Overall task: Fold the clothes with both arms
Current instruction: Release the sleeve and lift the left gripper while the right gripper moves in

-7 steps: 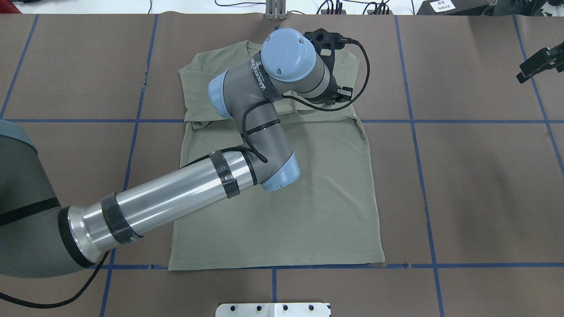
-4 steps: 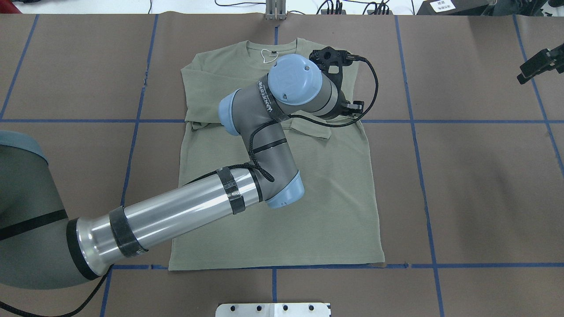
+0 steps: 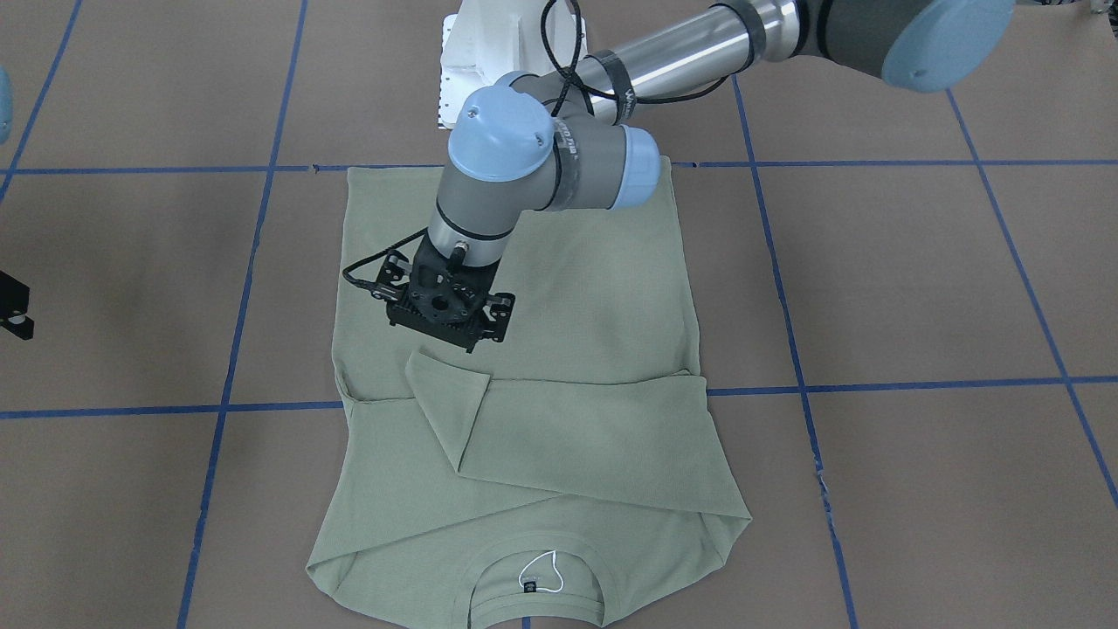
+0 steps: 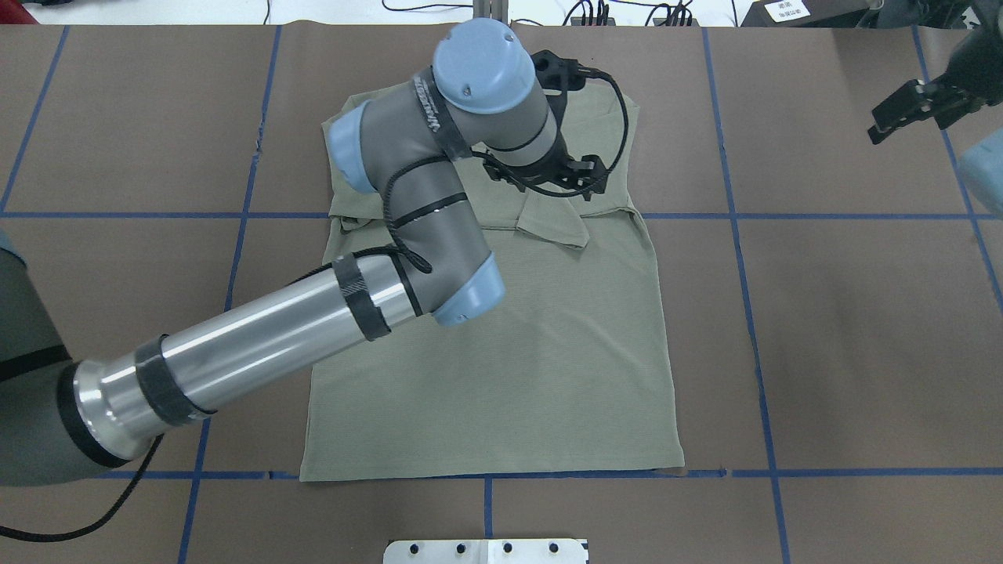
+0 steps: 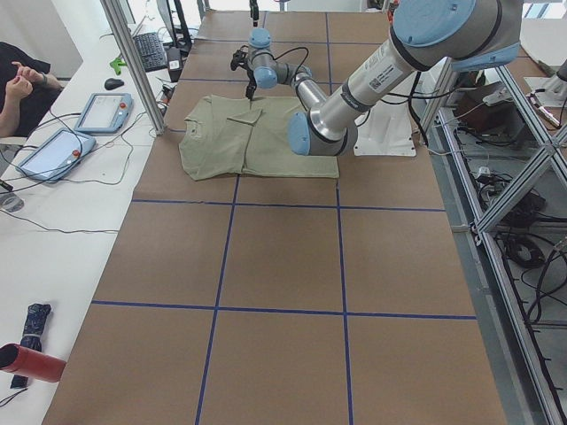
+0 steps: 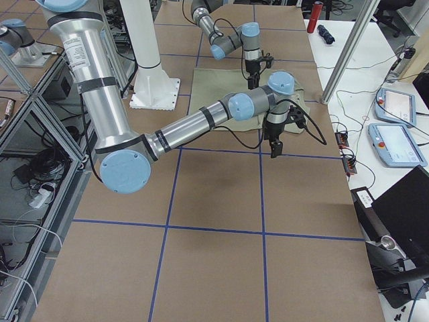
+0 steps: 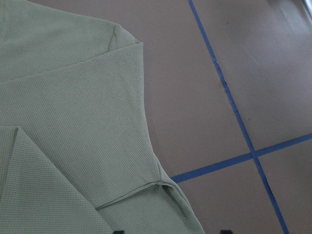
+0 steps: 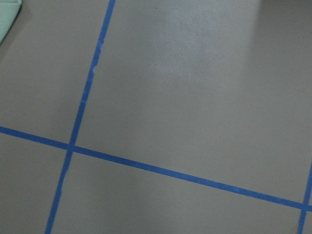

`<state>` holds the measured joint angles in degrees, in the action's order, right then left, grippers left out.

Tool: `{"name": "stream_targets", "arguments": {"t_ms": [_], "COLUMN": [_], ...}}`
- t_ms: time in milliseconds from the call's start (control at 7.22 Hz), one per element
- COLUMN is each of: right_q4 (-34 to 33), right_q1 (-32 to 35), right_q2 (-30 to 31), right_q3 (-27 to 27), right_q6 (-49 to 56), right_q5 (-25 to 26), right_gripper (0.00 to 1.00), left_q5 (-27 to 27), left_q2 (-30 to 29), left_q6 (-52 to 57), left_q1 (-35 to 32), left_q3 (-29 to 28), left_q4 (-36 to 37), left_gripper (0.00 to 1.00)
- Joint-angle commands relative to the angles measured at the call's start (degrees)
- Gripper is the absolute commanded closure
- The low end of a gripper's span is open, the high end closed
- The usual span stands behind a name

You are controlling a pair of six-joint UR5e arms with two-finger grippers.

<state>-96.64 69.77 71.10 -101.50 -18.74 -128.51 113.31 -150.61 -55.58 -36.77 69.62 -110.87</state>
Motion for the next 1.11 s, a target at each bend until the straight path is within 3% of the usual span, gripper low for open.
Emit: {"name": "stream_targets", "arguments": {"t_ms": [0, 277, 416, 693, 970], "right_q4": [0.14, 0.05, -0.12, -0.21, -0.13], "right_q1": [-7.50, -16.54, -20.25, -27.19, -31.25], "right_q2": [-7.00, -12.98, -15.79, -27.28, -32.24], "right_q3": [-0.19, 0.42, 1.99, 13.19, 20.61], "right_q6": [-15.21, -26.74, -31.05, -35.64, -35.41], "right_q5": [1.06, 8.41, 12.46, 22.37, 28.38], "right_gripper": [0.00, 0.00, 0.00, 0.03, 0.11], "left_q5": [2.44, 3.32, 5.06, 9.80, 10.88], "left_q2": [11.33, 23.74, 26.48, 29.31, 29.85], "left_q6": [4.31, 8.62, 13.52, 22.85, 23.14], "left_q1": [-4.34, -7.24, -8.56, -12.52, -13.15], "left_q3": [14.77, 28.15, 29.60, 29.70, 29.70], "left_q4": [8.29, 8.30, 7.61, 7.34, 6.11], "left_gripper": [0.00, 0.00, 0.00, 0.00, 0.00]}}
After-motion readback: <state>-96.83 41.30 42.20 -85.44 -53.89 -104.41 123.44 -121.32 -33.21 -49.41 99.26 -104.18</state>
